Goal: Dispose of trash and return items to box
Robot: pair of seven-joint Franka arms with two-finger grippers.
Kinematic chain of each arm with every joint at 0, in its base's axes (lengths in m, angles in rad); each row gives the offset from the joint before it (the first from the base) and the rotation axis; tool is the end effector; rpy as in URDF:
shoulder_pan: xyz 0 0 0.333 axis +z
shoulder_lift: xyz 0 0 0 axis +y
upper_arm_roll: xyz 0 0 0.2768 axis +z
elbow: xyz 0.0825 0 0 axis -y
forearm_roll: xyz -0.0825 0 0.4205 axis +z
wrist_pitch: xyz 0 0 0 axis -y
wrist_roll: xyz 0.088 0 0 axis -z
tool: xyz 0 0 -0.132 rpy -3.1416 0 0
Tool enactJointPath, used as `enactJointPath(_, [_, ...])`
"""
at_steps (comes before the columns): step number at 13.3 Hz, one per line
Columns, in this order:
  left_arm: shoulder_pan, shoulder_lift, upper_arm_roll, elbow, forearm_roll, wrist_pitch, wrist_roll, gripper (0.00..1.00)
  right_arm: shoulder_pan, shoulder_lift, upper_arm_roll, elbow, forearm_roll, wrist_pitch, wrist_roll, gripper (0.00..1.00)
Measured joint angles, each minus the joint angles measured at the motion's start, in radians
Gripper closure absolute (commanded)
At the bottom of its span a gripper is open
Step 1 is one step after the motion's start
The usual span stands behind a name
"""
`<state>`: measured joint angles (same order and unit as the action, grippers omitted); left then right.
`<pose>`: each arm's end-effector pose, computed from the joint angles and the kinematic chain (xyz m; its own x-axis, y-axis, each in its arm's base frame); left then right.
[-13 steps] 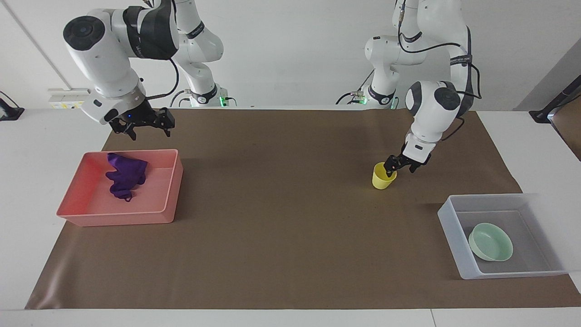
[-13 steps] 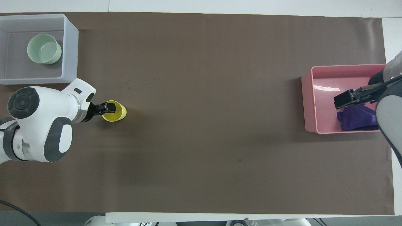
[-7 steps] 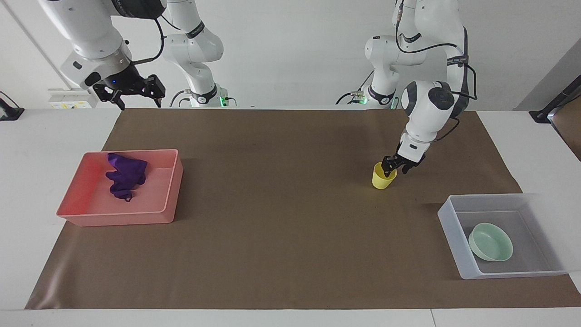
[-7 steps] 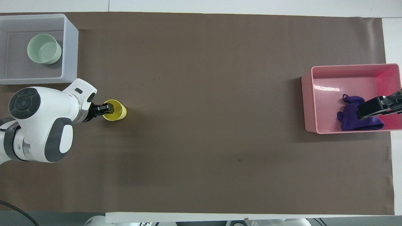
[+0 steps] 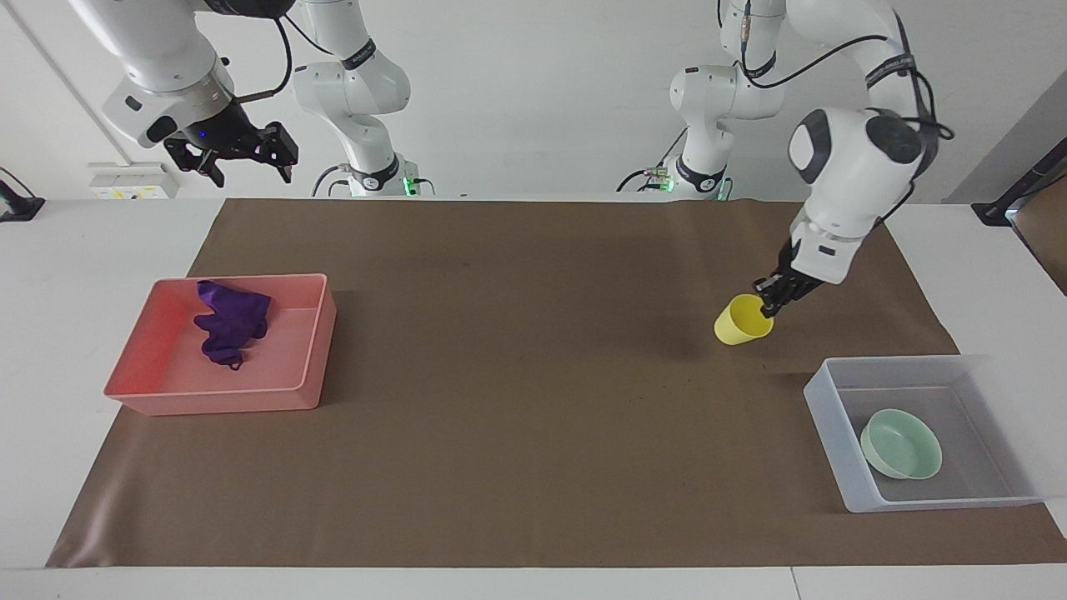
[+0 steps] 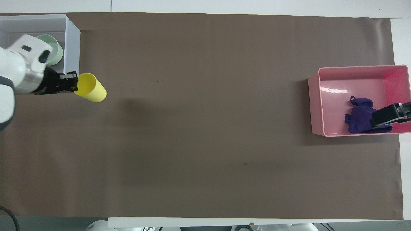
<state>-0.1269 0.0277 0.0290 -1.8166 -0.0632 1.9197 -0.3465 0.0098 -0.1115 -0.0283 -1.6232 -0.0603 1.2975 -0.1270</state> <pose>0.6115 -0.0661 0.4484 0.9626 0.2664 0.0499 0.2619 -0.9616 0.0818 0.5237 -0.0195 0.5770 0.9716 0.0932 -0.2177 0.1020 -0.9943 0.0297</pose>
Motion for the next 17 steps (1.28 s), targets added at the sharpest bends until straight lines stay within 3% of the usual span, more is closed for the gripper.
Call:
enactJointPath(1, [0.065,0.054,0.003,0.12,0.0,-0.047,0.01,1.0,0.0,0.0,0.0,0.0,0.0,-0.001,0.0,0.0])
enactJointPath(3, [0.188,0.21,0.006,0.297,-0.001,-0.022,0.072,1.0,0.0,0.0,0.0,-0.001,0.0,-0.004,0.0,0.0])
enactJointPath(6, [0.267,0.449,0.005,0.412,-0.002,0.164,0.098,1.0,0.0,0.0,0.0,-0.002,0.0,-0.005,0.0,0.0])
enactJointPath(8, [0.269,0.563,0.002,0.465,-0.002,0.238,0.098,0.99,0.0,0.0,0.0,-0.002,0.0,-0.005,0.0,0.0])
enactJointPath(9, [0.268,0.59,0.0,0.479,-0.001,0.25,0.103,0.6,0.0,0.0,0.0,-0.002,0.0,-0.005,0.0,0.0])
enactJointPath(10, [0.268,0.599,-0.001,0.487,-0.001,0.248,0.12,0.02,0.0,0.0,0.0,-0.002,0.0,-0.005,0.0,0.0])
enactJointPath(14, [0.28,0.588,-0.001,0.513,-0.001,0.236,0.174,0.0,0.0,0.0,0.0,-0.002,0.0,-0.005,0.0,0.0])
enactJointPath(17, [0.252,0.493,-0.011,0.535,-0.001,0.018,0.179,0.0,0.0,0.0,0.0,-0.002,0.0,-0.005,0.0,0.0])
